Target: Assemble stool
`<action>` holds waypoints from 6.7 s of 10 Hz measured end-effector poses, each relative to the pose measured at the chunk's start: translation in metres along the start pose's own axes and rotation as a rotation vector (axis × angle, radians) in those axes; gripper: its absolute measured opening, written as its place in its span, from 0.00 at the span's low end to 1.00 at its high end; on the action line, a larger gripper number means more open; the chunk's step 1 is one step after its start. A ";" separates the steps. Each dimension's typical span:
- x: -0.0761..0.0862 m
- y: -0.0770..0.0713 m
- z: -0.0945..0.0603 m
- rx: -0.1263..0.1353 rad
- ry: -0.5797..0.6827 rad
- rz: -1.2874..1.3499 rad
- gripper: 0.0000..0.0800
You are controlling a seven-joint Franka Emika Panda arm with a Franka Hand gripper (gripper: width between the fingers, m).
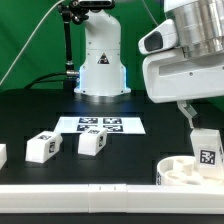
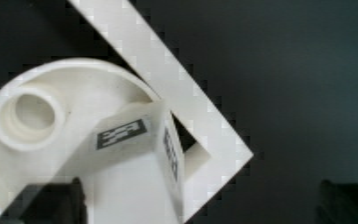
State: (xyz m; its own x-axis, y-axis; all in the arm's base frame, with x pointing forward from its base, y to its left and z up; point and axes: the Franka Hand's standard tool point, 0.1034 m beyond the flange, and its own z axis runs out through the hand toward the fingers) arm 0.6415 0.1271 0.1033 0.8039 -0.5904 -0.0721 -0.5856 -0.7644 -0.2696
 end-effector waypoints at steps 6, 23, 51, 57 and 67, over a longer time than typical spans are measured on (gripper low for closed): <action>-0.001 0.001 -0.002 -0.131 -0.031 -0.648 0.81; 0.007 0.016 0.020 -0.173 -0.102 -1.600 0.77; 0.003 0.014 0.022 -0.076 0.083 0.348 0.43; -0.003 0.009 0.025 -0.013 0.054 0.868 0.43; -0.008 0.000 0.025 0.042 0.008 1.458 0.43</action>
Offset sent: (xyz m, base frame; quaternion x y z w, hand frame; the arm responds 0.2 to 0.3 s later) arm 0.0082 -0.0011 0.0050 -0.0727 -0.0398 -0.3396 0.9369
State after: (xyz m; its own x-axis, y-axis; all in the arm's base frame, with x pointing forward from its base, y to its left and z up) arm 0.6377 0.1380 0.0798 -0.4888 -0.8211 -0.2948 -0.8607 0.5091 0.0091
